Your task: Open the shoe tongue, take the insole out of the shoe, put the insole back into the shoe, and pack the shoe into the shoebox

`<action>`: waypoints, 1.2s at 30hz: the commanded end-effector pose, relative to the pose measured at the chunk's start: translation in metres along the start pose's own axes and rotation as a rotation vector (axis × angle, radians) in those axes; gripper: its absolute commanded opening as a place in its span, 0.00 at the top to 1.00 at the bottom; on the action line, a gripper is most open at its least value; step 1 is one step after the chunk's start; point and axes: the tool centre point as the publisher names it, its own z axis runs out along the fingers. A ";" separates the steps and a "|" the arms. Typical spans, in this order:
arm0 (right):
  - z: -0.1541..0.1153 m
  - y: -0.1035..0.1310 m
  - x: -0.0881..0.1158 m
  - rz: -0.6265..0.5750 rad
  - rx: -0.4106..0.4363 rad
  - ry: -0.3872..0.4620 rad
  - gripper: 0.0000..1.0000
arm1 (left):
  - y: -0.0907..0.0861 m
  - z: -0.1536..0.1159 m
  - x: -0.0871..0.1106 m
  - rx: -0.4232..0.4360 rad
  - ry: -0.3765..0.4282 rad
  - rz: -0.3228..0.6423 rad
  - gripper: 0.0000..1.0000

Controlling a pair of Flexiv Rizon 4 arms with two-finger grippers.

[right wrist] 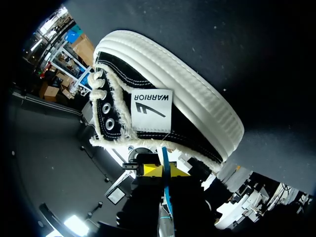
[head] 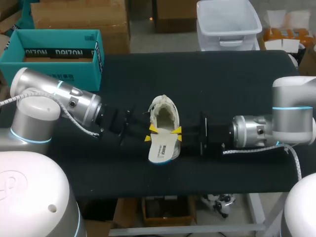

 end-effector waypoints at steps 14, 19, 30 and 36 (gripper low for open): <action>0.002 0.012 0.002 0.004 0.018 -0.016 1.00 | 0.017 0.012 -0.004 -0.009 0.020 -0.011 1.00; 0.002 0.020 0.001 -0.008 0.019 -0.022 1.00 | 0.021 0.013 -0.006 -0.024 0.024 -0.010 1.00; 0.003 0.033 0.010 -0.022 -0.001 -0.040 1.00 | 0.041 0.020 -0.013 -0.069 0.031 -0.027 1.00; 0.000 0.043 0.013 -0.019 -0.004 -0.036 1.00 | 0.054 0.025 -0.013 -0.083 0.040 -0.057 1.00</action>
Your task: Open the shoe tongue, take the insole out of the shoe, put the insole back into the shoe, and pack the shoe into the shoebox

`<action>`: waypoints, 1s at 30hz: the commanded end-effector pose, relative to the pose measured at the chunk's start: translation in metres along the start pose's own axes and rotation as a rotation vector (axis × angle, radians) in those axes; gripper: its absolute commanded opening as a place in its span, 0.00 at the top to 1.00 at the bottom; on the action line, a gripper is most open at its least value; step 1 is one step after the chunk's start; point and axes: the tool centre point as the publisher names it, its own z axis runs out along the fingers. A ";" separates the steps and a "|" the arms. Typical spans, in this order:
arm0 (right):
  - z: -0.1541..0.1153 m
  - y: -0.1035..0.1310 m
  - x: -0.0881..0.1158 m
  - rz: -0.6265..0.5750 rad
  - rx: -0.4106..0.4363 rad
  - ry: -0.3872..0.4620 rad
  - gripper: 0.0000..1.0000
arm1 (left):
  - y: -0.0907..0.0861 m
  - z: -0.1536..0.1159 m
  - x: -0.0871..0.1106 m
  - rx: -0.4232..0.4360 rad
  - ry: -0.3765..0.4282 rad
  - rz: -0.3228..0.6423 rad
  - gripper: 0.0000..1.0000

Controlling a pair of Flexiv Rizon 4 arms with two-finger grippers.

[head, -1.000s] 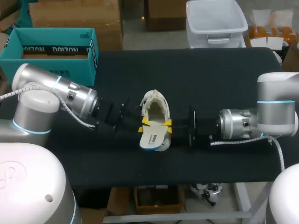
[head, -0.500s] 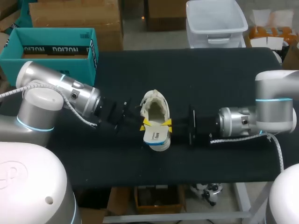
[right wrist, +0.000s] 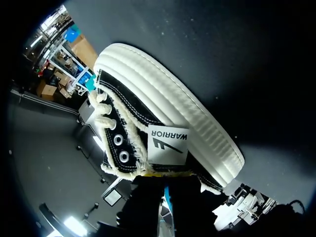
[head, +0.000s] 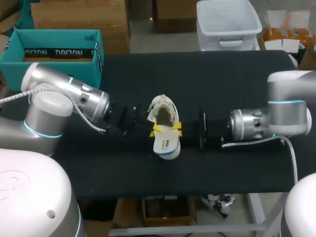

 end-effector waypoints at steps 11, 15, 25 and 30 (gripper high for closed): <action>0.001 0.011 0.002 0.019 0.000 -0.005 1.00 | 0.019 0.010 -0.006 -0.006 -0.004 -0.037 1.00; 0.000 0.009 0.000 0.033 -0.004 -0.009 1.00 | 0.017 0.009 -0.005 -0.002 -0.005 -0.034 1.00; -0.008 -0.015 -0.005 0.057 -0.061 -0.023 0.62 | 0.015 0.008 -0.005 0.012 -0.009 -0.029 1.00; -0.010 -0.022 -0.008 0.055 -0.070 -0.020 0.67 | 0.015 0.008 -0.004 0.014 -0.013 -0.031 1.00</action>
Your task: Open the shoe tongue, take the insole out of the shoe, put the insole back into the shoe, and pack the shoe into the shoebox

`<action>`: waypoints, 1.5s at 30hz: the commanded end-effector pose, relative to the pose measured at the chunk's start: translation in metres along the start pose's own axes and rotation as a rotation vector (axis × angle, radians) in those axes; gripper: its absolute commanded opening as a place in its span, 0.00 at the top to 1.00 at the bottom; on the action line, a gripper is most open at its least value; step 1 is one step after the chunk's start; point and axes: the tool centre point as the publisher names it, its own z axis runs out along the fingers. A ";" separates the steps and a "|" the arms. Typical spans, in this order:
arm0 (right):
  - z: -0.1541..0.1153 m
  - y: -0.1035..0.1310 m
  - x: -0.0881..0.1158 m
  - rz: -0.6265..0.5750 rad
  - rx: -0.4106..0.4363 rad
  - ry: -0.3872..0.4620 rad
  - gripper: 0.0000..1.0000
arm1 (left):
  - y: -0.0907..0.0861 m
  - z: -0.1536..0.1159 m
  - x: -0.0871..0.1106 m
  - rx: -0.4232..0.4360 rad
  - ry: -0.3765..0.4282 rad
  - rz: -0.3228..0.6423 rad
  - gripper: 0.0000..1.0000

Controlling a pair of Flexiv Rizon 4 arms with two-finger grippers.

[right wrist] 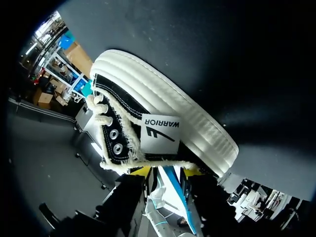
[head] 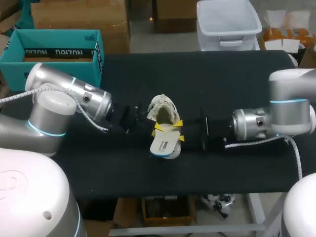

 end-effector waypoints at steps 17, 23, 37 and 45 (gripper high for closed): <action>-0.004 -0.012 -0.008 -0.021 -0.032 0.002 1.00 | -0.019 -0.002 0.008 0.027 -0.001 0.047 0.58; -0.004 -0.010 -0.007 -0.024 -0.033 0.005 1.00 | -0.034 -0.003 0.012 0.043 -0.003 0.090 0.63; -0.001 0.011 0.002 0.008 -0.040 -0.008 1.00 | -0.023 0.000 0.005 0.047 0.039 0.092 1.00; 0.004 0.024 0.014 0.022 -0.037 -0.031 1.00 | -0.007 -0.002 -0.001 0.035 0.043 0.061 1.00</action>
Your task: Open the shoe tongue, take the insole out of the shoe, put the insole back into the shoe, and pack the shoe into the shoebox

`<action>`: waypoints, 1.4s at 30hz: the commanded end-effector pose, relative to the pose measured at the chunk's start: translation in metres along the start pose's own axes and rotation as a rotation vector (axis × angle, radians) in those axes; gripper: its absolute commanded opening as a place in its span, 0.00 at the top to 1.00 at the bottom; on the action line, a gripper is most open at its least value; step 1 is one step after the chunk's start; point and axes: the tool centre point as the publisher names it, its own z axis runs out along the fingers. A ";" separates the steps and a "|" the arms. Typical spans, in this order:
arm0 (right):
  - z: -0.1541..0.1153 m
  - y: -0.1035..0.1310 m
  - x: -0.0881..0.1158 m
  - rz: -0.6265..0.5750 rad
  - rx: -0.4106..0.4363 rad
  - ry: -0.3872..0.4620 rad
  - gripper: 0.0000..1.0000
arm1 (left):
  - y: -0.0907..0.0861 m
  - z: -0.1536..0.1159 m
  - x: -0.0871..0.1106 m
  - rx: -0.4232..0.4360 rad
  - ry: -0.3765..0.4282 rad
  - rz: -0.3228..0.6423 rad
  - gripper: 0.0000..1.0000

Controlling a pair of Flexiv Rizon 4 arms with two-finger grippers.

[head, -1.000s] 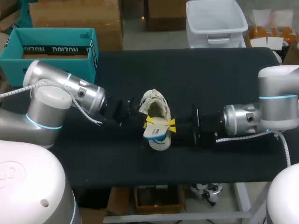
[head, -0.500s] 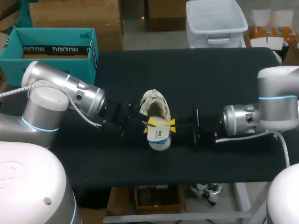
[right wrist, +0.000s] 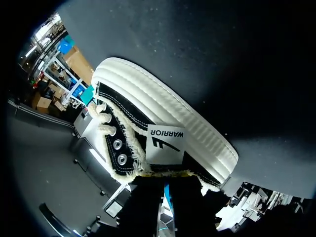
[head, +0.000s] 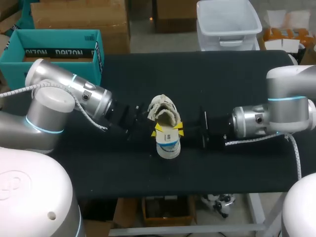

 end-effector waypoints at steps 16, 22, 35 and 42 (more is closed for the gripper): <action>-0.004 -0.004 -0.002 0.016 -0.010 -0.003 0.69 | 0.017 0.004 -0.003 0.012 0.007 -0.025 1.00; -0.008 -0.015 -0.009 0.026 -0.029 -0.003 0.71 | 0.015 0.005 -0.003 0.013 0.007 -0.023 1.00; -0.010 -0.022 -0.013 0.009 -0.023 -0.004 1.00 | 0.008 0.005 0.000 0.003 -0.001 -0.023 1.00; -0.009 -0.017 -0.013 0.007 -0.015 -0.008 1.00 | -0.013 0.003 0.008 0.022 0.001 0.020 0.55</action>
